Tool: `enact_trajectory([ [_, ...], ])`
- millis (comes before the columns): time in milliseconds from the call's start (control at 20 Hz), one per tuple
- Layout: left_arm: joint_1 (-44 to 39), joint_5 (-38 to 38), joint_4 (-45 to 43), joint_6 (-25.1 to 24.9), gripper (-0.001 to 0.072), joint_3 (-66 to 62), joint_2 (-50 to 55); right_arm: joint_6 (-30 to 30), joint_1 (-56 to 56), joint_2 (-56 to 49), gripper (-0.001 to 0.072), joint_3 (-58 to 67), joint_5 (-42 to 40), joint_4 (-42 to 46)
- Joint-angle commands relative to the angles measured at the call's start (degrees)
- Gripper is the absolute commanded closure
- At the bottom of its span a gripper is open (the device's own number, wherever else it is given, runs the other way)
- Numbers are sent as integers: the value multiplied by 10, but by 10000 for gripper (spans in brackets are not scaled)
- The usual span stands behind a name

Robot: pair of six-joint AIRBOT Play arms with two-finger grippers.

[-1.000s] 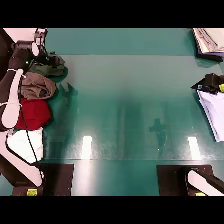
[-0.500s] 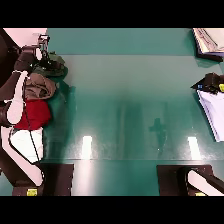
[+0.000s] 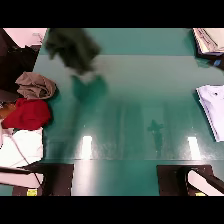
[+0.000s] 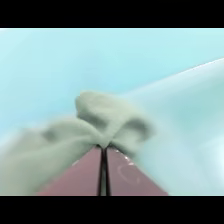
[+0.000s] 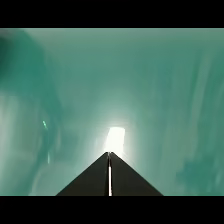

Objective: Fold the shirts.

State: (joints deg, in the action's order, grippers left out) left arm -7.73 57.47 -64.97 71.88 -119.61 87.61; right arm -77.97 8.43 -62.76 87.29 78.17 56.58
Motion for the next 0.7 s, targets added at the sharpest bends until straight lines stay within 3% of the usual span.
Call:
enact_trajectory([
  [0,-69,37,172,-64,686,-7,-111,0,0,0,687,80,-16,0],
  [250,-144,115,175,-63,685,23,-146,0,0,0,687,140,5,0],
  [450,-148,110,140,-56,685,159,-125,0,0,3,687,144,36,1],
  [550,-147,99,96,-18,684,210,-97,0,0,3,687,144,53,1],
  [600,-145,94,72,2,570,227,-82,0,0,3,687,144,61,1],
  [650,-141,97,46,31,215,235,-66,0,0,3,687,144,68,1],
])
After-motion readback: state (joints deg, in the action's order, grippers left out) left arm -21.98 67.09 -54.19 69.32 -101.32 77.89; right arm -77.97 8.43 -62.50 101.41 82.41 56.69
